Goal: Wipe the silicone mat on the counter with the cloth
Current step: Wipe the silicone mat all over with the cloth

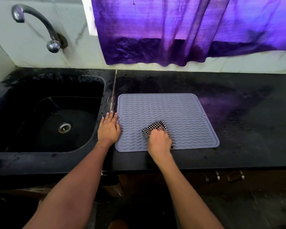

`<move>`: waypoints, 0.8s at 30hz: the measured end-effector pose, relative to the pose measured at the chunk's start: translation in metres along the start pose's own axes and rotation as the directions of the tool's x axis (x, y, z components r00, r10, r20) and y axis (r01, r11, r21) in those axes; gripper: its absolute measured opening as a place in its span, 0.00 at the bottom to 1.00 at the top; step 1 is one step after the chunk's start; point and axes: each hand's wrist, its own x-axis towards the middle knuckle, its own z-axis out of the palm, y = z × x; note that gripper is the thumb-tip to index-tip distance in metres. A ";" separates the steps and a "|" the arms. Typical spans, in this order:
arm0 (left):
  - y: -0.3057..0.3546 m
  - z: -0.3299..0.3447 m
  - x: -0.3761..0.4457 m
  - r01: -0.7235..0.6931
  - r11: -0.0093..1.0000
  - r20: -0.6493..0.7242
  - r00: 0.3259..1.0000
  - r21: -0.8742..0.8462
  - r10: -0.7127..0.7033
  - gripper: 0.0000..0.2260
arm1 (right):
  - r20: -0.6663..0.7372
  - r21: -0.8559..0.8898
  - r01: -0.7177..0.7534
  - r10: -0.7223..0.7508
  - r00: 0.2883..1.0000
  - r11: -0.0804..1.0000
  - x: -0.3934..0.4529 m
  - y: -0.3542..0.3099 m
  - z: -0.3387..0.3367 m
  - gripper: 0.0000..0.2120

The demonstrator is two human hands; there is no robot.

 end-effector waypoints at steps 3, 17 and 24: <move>0.000 0.002 0.000 0.009 1.000 0.000 1.000 0.006 -0.009 0.22 | 0.064 -0.133 0.050 -0.041 0.997 0.990 -0.003 -0.006 0.011 0.16; -0.001 -0.001 -0.002 -0.023 0.998 0.054 0.998 0.051 0.020 0.23 | -0.005 0.087 0.142 -0.142 0.990 0.986 0.033 -0.043 -0.013 0.13; -0.002 0.000 -0.001 -0.029 0.997 0.073 0.997 0.066 0.024 0.23 | 0.114 -0.108 0.242 -0.230 0.967 0.964 0.030 -0.059 0.019 0.18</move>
